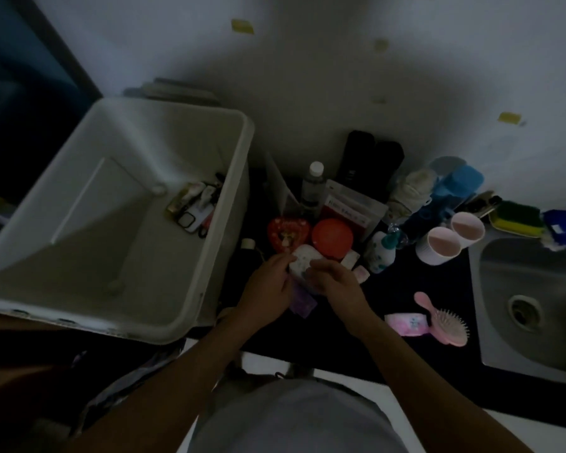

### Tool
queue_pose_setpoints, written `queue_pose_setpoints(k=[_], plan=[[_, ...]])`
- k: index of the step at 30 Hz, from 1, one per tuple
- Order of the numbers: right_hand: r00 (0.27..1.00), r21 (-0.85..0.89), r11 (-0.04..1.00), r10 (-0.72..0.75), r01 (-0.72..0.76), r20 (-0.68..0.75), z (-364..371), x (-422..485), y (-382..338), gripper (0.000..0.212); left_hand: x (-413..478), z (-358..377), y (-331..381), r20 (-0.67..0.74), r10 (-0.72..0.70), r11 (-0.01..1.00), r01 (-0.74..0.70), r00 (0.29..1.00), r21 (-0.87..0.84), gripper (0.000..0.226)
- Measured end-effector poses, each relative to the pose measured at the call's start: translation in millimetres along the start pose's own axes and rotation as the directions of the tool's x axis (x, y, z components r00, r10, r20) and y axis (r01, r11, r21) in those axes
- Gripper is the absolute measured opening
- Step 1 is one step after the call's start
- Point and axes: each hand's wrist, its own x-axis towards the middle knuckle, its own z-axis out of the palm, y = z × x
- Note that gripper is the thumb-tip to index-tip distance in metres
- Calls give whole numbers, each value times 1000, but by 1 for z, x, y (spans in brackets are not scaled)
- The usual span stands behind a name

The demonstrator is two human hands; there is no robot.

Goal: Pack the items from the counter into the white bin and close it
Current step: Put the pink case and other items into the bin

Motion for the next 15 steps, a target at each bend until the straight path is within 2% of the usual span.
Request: queue_pose_setpoints(k=[4, 7, 10, 15], plan=[[999, -56, 998, 40, -38, 28, -5, -2, 29, 22, -14, 16, -12, 34, -4, 999, 3, 999, 41, 34], [997, -16, 998, 63, -62, 36, -7, -2, 41, 23, -21, 21, -23, 13, -53, 999, 53, 999, 12, 24], [996, -19, 997, 81, -80, 42, -5, -2, 50, 23, -26, 26, -31, -55, -66, 998, 67, 996, 21, 28], [994, -100, 991, 97, -92, 54, 4, -9, 66, 24, -20, 30, -41, -79, -119, 990, 124, 990, 63, 37]])
